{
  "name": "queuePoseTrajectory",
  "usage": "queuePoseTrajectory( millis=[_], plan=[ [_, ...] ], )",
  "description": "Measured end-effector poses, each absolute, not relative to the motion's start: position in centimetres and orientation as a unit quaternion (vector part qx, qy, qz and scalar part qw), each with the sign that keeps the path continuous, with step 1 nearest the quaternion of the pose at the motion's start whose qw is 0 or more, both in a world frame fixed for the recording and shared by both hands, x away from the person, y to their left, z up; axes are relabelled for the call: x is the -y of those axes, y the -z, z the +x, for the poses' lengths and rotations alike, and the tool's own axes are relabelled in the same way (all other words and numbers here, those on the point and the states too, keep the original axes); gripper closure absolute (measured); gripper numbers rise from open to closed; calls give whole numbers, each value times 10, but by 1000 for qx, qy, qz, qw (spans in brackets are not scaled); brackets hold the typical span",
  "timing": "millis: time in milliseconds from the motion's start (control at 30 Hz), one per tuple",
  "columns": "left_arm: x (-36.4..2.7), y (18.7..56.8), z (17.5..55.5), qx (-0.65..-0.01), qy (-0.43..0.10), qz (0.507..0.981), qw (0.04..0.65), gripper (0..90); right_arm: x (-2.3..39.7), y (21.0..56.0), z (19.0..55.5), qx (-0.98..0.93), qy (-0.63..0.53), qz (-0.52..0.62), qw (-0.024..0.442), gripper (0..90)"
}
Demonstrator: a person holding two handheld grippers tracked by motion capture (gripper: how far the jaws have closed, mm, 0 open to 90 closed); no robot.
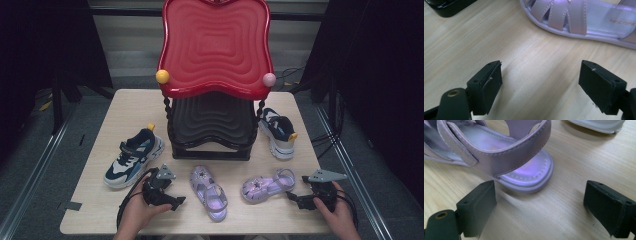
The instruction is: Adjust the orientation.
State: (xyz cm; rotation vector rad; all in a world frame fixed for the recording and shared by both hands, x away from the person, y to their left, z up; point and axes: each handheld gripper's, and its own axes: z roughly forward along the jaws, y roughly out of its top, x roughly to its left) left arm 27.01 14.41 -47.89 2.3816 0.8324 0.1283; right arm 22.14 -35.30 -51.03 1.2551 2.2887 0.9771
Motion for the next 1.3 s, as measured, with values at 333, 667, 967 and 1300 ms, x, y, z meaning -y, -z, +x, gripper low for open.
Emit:
queuePoseTrajectory(
  millis=[333, 667, 967, 1300],
  plan=[
    [-133, 445, 264, -302, -10, 910, 285, 219, 353, 510, 221, -808, -345, 443, 176, 102],
    [-102, 436, 262, -285, 29, 921, 262, 219, 353, 510, 221, -808, -345, 443, 177, 103],
    [-81, 423, 270, -296, 41, 926, 232, 217, 353, 510, 221, -808, -344, 443, 177, 103],
    [-71, 427, 278, -337, 43, 910, 236, 195, 353, 510, 221, -808, -344, 443, 178, 102]
  ],
)
